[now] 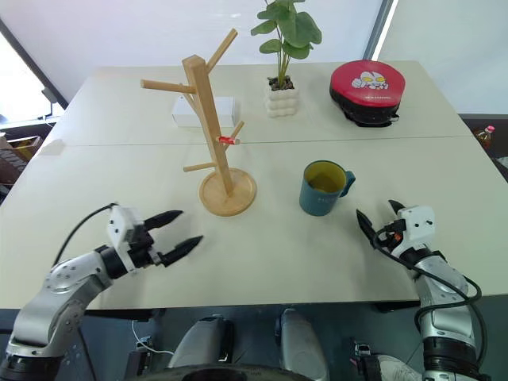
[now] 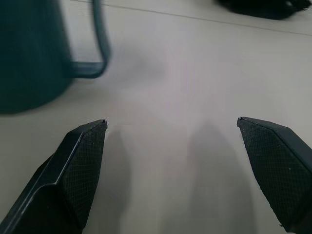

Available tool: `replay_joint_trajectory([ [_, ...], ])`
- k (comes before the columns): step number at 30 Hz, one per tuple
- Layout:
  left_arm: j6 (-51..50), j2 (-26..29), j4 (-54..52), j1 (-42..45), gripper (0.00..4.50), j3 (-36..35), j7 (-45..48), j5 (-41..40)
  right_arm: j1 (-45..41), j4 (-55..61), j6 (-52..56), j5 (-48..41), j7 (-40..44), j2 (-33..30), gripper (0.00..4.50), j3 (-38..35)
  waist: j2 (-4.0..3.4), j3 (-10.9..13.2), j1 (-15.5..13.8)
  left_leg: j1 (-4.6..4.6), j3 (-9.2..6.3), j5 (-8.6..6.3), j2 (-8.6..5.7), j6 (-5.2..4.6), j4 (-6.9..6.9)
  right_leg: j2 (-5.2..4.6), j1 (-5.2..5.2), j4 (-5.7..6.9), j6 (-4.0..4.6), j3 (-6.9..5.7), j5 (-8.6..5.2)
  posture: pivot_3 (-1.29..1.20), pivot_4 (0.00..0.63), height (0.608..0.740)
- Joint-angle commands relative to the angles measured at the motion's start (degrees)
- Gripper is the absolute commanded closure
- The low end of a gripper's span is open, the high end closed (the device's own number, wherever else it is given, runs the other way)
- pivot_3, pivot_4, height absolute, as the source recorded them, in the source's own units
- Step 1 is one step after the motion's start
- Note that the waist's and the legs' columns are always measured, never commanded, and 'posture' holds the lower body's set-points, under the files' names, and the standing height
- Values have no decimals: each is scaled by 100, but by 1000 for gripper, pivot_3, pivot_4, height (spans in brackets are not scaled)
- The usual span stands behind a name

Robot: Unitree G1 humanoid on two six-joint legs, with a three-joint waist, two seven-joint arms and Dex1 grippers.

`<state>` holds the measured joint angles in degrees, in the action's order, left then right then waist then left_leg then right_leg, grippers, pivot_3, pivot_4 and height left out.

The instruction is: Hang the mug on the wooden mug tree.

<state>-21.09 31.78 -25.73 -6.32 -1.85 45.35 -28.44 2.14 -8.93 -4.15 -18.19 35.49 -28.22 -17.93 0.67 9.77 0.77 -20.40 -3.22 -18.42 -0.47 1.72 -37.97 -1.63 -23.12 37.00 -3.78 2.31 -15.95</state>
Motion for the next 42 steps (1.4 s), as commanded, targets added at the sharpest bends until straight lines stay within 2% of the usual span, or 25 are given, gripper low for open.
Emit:
replay_joint_trajectory([
  [1, -91, -8, -374, 360, 0, 384, 148, -74, -152, 436, 8, -102, -32, -18, 59, -25, -2, 1, -3, 1, 0, 0, 0, 0, -1, 3, 0, 2, -1, 0, 1, 0, 150, 740],
  [9, -47, 12, -297, 660, 0, 657, 198, 89, -532, 234, -41, -63, -106, 17, 59, -20, -3, 0, -3, 1, -1, 0, 0, -1, -1, 13, -1, 2, -17, 0, 9, 0, 150, 740],
  [42, 40, 17, -265, 664, 0, 604, 133, 178, -1960, -1539, -655, 35, 377, 259, 59, 457, -4, 1, 5, 3, 3, 1, -2, -1, -4, 13, 1, 4, -18, 1, 10, 0, 150, 740],
])
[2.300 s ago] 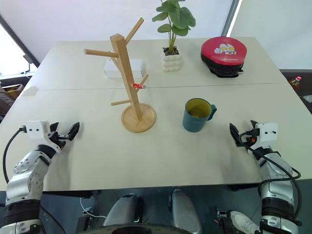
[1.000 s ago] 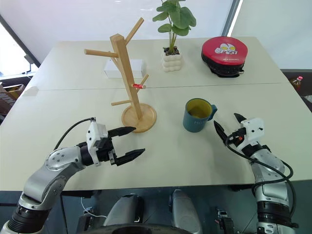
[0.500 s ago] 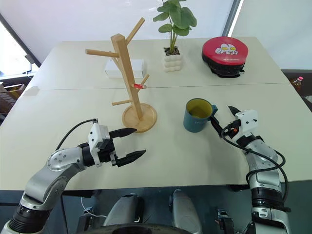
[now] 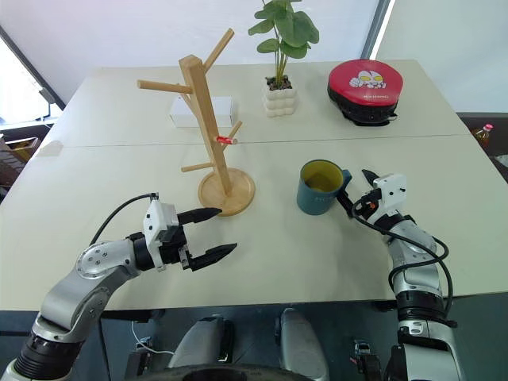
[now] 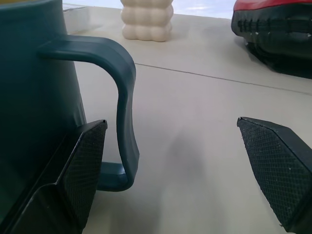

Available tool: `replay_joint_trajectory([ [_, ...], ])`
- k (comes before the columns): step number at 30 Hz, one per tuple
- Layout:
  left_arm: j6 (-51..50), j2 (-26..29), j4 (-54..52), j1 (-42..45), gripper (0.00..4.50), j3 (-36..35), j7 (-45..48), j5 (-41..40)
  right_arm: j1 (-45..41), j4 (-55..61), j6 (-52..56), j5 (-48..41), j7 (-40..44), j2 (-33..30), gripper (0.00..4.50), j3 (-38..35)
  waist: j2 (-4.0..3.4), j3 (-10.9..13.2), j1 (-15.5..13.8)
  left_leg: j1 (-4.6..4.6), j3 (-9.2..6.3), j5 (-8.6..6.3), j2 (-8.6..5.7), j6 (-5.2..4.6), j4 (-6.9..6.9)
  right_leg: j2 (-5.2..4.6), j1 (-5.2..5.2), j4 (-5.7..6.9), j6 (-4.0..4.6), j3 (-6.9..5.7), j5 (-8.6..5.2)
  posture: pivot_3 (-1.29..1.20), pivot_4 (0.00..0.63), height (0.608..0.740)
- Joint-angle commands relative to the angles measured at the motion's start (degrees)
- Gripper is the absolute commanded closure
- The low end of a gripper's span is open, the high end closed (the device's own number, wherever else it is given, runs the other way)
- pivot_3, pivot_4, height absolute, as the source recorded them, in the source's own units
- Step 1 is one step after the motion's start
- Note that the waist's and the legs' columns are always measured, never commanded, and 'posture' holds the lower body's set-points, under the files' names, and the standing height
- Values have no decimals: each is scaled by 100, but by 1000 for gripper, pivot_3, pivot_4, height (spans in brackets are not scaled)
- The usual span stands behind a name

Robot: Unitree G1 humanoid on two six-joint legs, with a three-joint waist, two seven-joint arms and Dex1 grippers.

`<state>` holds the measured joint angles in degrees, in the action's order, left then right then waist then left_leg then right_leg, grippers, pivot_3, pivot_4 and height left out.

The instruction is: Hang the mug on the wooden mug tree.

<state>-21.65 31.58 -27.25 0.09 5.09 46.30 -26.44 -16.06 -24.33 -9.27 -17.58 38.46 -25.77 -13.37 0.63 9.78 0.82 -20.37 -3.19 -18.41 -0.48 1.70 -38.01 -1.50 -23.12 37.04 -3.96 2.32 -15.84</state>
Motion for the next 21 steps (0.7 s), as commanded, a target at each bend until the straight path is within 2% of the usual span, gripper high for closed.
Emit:
replay_joint_trajectory([
  [1, 90, 40, -111, 29, 0, -96, 37, -25, -173, -27, -144, -30, 110, 27, 59, 15, 0, 0, 0, 0, 0, 0, 0, 0, 0, 0, 0, 0, 0, 0, 0, 0, 150, 740],
  [4, 89, 49, -98, 44, 0, -102, 36, -31, -246, -63, -134, -56, 177, 65, 793, 50, 0, 0, 3, 1, 0, 0, 0, 0, 0, 0, 0, 1, 0, 0, 0, 0, 150, 740],
  [11, 111, 49, -69, 56, 0, -120, 29, -26, -135, 232, 11, -184, 322, 141, 4315, 74, 0, 0, -7, 0, -1, 0, 0, 0, 0, -1, 0, 1, 0, 0, 0, 0, 150, 740],
  [17, 85, -64, -67, 64, 0, -287, -69, -182, 287, 1293, 135, 173, 257, -43, 4421, 362, -2, 1, -4, -1, -2, 0, 0, 0, 0, -1, -1, 1, 0, 0, 0, 0, 150, 740],
  [21, 68, -93, -64, 63, 0, -414, -75, -254, 343, 2823, 186, 794, 205, -472, 4421, 756, -9, 5, 18, -1, -1, 0, 0, 0, 0, 0, -5, 3, -1, 1, 0, 0, 150, 740],
])
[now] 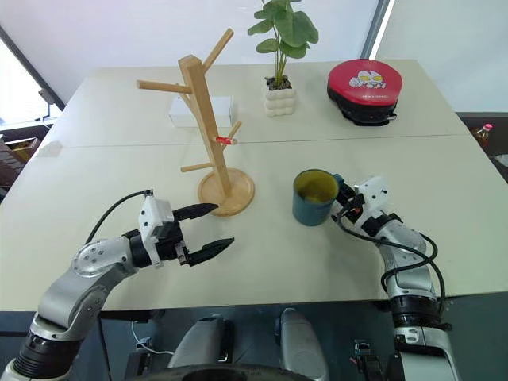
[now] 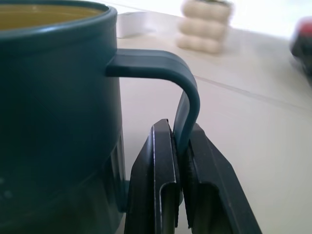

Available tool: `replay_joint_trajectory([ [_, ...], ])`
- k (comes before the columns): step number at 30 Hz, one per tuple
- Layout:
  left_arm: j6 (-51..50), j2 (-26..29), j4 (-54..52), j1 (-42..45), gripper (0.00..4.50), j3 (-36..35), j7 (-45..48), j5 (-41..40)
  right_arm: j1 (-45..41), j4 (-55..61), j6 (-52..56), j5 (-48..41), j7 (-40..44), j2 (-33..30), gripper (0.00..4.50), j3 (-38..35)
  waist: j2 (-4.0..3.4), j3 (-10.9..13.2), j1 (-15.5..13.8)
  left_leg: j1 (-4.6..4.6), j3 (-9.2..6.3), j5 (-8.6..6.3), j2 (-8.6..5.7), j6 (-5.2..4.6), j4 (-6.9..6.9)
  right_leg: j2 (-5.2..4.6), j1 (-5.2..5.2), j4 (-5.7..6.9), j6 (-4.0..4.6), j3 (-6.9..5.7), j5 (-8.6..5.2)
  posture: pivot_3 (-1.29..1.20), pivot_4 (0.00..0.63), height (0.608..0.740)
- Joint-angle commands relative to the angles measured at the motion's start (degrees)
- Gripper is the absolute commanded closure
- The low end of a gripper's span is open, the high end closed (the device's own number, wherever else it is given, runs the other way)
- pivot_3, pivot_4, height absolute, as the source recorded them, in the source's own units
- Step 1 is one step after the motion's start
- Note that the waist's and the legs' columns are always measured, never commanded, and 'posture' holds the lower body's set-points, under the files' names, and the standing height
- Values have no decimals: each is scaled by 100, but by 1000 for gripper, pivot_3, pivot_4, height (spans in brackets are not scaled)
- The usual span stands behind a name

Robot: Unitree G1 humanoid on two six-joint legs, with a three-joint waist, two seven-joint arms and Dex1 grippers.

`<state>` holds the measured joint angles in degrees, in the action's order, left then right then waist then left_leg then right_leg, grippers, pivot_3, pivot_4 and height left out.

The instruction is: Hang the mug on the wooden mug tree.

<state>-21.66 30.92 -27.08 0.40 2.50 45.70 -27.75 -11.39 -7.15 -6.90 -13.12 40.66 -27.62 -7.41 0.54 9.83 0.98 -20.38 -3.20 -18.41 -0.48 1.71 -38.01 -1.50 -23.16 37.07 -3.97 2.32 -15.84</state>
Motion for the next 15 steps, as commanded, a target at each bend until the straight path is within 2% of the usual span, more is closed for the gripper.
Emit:
replay_joint_trajectory([
  [1, 72, -27, -65, 39, 0, -162, -12, -125, -147, 1354, -33, 514, 7, -405, 4421, 264, -1, 0, -1, 0, 0, 0, 0, 0, 0, 0, 0, 1, 0, 0, 0, 0, 150, 740],
  [10, 100, -94, -20, 93, 0, -172, -6, -121, -413, 2253, 187, 1124, 51, -833, 4421, 824, 12, 1, -34, -3, -4, 0, -3, 0, -2, -3, 4, -6, 0, -4, 0, 0, 150, 740],
  [15, 142, -31, -38, 85, 0, -401, 80, -209, -975, 2564, 677, 1241, 98, -869, 4421, 1016, 11, 2, -5, -2, -3, 0, -1, 0, -2, -1, 1, -4, 0, -4, 0, 0, 150, 740],
])
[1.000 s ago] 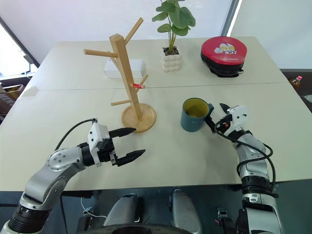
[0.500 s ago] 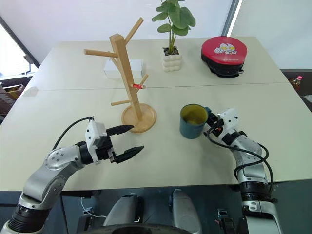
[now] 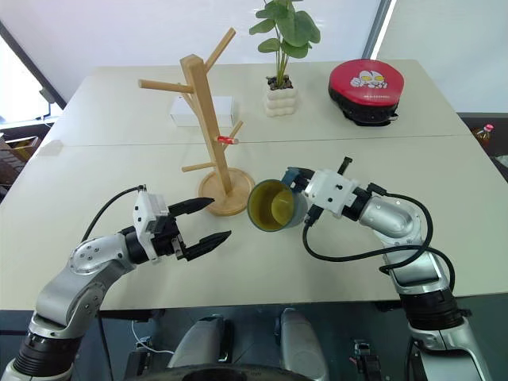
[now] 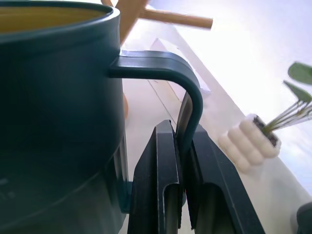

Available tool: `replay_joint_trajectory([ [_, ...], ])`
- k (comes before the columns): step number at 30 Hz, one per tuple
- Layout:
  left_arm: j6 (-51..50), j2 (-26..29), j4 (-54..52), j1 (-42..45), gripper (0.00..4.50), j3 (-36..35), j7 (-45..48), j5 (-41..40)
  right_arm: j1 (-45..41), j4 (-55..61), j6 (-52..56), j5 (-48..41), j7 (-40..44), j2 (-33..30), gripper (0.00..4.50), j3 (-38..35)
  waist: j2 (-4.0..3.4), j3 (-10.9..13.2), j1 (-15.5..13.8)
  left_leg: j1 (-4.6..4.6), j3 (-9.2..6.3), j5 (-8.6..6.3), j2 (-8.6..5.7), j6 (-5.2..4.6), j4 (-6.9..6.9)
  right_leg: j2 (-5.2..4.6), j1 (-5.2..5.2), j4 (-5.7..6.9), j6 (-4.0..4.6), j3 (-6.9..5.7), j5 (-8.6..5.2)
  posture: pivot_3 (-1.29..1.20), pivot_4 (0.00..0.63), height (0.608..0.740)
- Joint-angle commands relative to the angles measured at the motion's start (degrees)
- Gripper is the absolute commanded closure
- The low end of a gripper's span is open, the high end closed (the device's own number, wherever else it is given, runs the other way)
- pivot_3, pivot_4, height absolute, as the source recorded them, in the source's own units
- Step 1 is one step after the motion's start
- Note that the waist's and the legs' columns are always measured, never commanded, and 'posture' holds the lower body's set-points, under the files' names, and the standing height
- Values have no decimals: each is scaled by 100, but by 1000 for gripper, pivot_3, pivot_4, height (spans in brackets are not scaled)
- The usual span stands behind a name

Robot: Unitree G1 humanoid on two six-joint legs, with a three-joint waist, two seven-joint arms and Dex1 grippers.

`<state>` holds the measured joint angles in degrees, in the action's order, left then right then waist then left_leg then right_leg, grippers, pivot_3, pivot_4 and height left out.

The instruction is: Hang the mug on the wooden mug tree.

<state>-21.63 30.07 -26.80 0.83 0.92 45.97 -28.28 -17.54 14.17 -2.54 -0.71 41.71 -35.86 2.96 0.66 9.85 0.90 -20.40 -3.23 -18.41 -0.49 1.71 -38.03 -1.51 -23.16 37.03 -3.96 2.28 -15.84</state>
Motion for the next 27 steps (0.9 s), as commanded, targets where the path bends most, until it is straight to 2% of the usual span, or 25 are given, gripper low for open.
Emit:
replay_joint_trajectory([
  [1, 125, 90, -67, 55, 0, -334, 69, -197, -516, 515, 393, 8, -11, -33, 4421, 12, 0, 0, -1, 1, -1, 0, 1, 0, 0, 1, -1, 2, 0, 0, 0, 0, 150, 740],
  [10, -228, 464, -67, 308, 0, -1118, 139, -908, -1669, 1067, 1824, 129, 49, 68, 4421, 491, 1, 0, -18, -7, -5, 0, 0, 0, 0, -3, -2, -4, 1, -4, 0, 0, 150, 740],
  [27, -439, 735, -4, 472, 0, -1544, 153, -1295, -2327, 936, 2191, 402, 106, 285, 4421, 1088, 2, 1, -8, -9, -5, 0, 0, 0, 2, -4, -7, -5, 1, -5, 0, 0, 150, 740],
])
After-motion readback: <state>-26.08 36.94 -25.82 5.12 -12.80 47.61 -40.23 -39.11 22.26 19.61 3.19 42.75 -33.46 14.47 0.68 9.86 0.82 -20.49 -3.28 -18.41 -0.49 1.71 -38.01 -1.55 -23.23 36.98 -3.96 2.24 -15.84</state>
